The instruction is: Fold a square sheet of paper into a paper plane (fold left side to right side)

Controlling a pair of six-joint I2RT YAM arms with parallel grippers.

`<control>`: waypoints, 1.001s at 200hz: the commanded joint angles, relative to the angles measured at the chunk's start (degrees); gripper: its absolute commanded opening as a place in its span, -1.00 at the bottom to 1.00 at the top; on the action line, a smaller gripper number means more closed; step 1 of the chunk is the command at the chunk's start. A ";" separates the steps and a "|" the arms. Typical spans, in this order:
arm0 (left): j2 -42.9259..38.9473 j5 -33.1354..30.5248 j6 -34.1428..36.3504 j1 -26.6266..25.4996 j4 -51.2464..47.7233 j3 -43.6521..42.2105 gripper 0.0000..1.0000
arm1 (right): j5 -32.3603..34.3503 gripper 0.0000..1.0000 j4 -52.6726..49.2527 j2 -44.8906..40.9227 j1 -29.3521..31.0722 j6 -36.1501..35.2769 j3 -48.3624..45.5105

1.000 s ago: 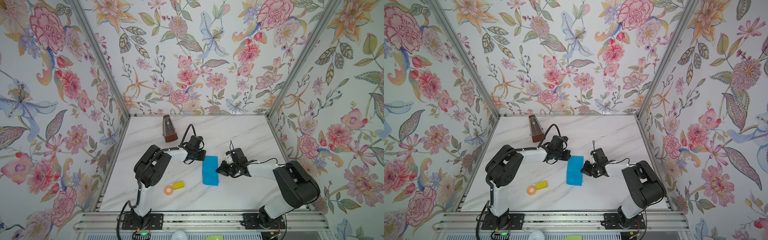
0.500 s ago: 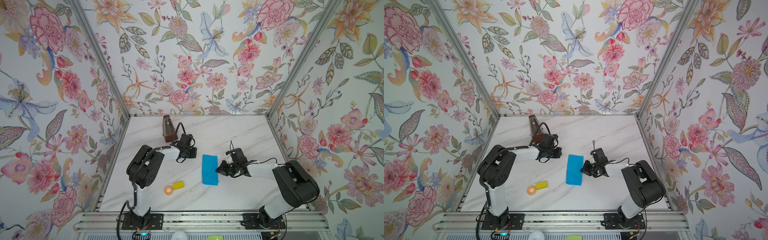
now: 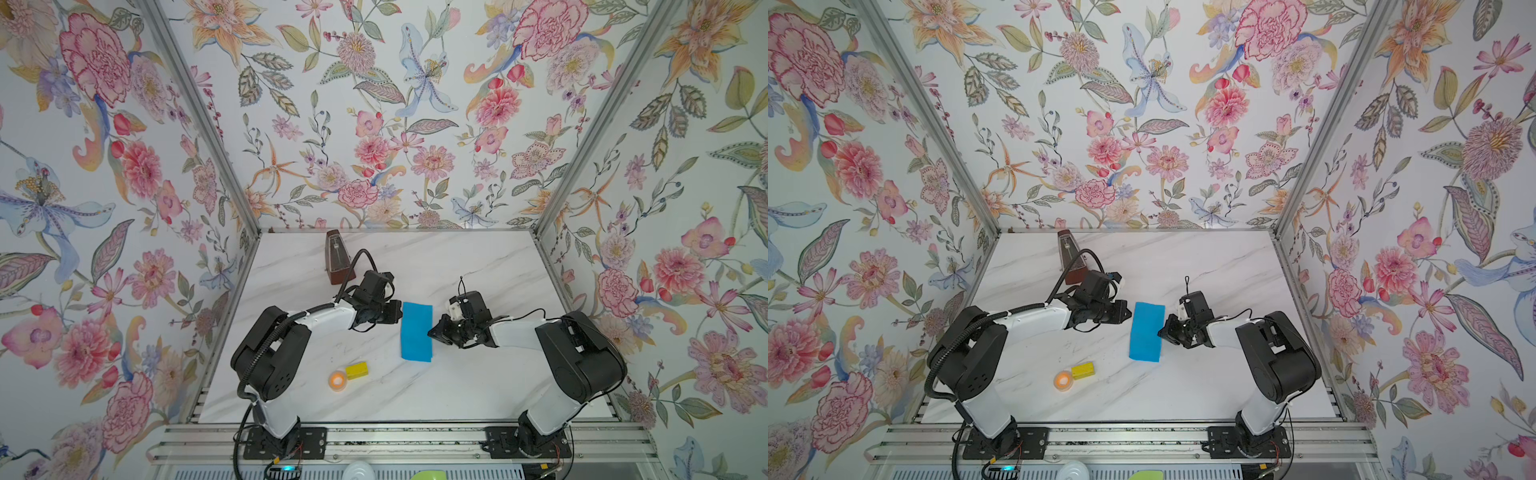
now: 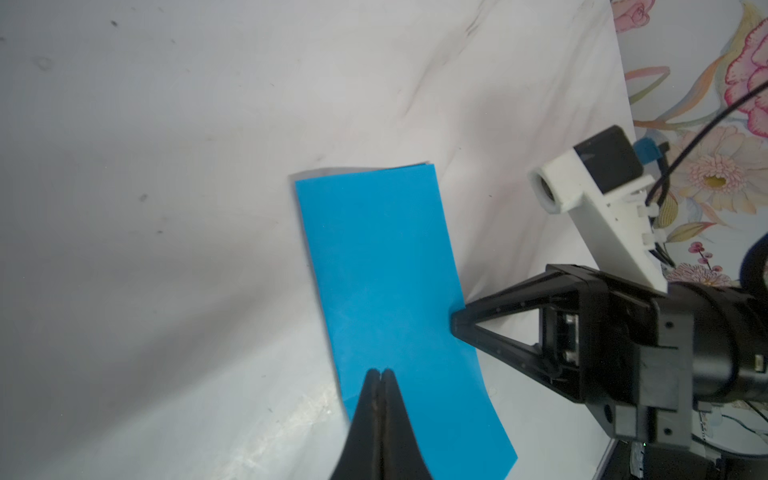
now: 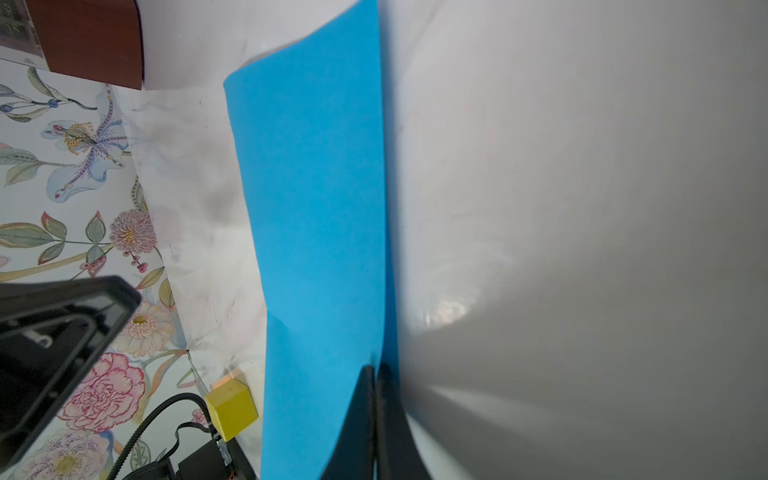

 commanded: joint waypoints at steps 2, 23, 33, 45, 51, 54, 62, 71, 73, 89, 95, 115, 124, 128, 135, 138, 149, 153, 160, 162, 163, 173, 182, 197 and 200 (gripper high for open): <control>3.35 2.11 -1.63 -3.33 -1.68 1.86 -0.93 | 3.59 -0.87 -5.45 2.79 -0.25 -0.27 -0.93; 5.02 -0.10 -1.04 -4.66 -3.80 2.83 -0.95 | 3.59 -0.87 -6.03 2.44 -0.27 -0.52 -0.89; 5.36 -0.91 -0.82 -4.62 -4.57 2.63 -0.96 | 3.59 -0.87 -6.32 2.23 -0.33 -0.73 -0.86; 5.50 -1.38 -0.24 -4.71 -5.38 2.28 -0.97 | 3.57 -0.87 -6.51 2.14 -0.43 -0.82 -0.78; 5.50 -1.37 0.09 -4.69 -5.66 2.07 -0.97 | 3.59 -0.87 -6.71 2.20 -0.42 -0.95 -0.69; 5.51 -1.25 0.20 -4.67 -5.78 1.90 -0.98 | 3.59 -0.87 -6.75 2.20 -0.50 -0.97 -0.62; 5.51 -1.44 0.51 -4.66 -6.10 1.41 -0.98 | 3.59 -0.87 -6.86 2.23 -0.60 -1.06 -0.60; 5.35 -1.97 0.72 -4.68 -6.40 0.76 -0.98 | 3.68 -0.87 -6.82 2.20 -0.68 -1.05 -0.64; 5.38 -2.11 0.78 -4.67 -6.51 0.56 -0.99 | 3.76 -0.87 -6.83 2.10 -0.69 -0.95 -0.68; 5.10 -3.90 1.56 -4.56 -8.09 -0.56 -0.99 | 3.85 -0.87 -6.82 1.95 -0.78 -0.88 -0.73; 4.83 -4.62 1.77 -4.53 -8.56 -1.24 -1.00 | 3.85 -0.87 -6.82 1.98 -0.78 -0.87 -0.75; 3.34 -6.45 2.39 -3.83 -9.48 -3.79 -1.00 | 3.99 -0.88 -6.80 1.95 -0.87 -0.86 -1.04; 2.85 -7.11 2.69 -3.36 -9.87 -4.93 -1.00 | 4.03 -0.88 -6.78 1.95 -0.95 -0.93 -1.15; 2.73 -7.31 2.90 -3.12 -10.00 -5.40 -1.00 | 3.99 -0.88 -6.86 1.95 -1.00 -0.97 -1.21; 2.41 -7.60 3.11 -2.69 -10.29 -6.16 -1.00 | 3.94 -0.88 -6.77 2.12 -1.03 -0.95 -1.30; 2.31 -7.74 3.19 -2.53 -10.37 -6.48 -1.00 | 3.94 -0.88 -6.84 2.08 -1.12 -1.01 -1.35; 1.58 -8.31 3.54 -1.80 -10.73 -7.48 -1.00 | 3.94 -0.88 -6.84 2.08 -1.22 -1.04 -1.39; 1.29 -8.47 3.67 -1.55 -10.88 -7.68 -1.00 | 3.88 -0.88 -6.82 2.10 -1.21 -1.06 -1.39; 0.76 -8.75 3.88 -1.21 -11.21 -7.74 -1.00 | 3.86 -0.88 -6.84 2.17 -1.21 -1.05 -1.39; 0.57 -8.84 3.96 -1.14 -11.36 -7.72 -1.00 | 3.78 -0.88 -6.79 2.20 -1.22 -1.03 -1.39; 0.45 -8.85 4.02 -1.15 -11.48 -7.67 -1.00 | 3.77 -0.88 -6.76 2.16 -1.22 -1.00 -1.39; -0.76 -8.91 4.23 -1.15 -12.36 -6.84 -1.00 | 3.70 -0.88 -6.73 2.13 -1.21 -1.06 -1.30; -2.27 -8.29 3.96 -1.09 -12.23 -6.28 -1.00 | 3.59 -0.88 -6.73 2.21 -1.22 -1.00 -1.12; -4.11 -6.29 2.67 -1.45 -10.08 -5.75 -1.00 | 3.59 -0.87 -6.71 2.16 -1.22 -1.04 -1.04; -4.35 -5.71 2.41 -1.53 -9.57 -5.59 -1.00 | 3.52 -0.88 -6.65 2.14 -1.22 -1.06 -1.04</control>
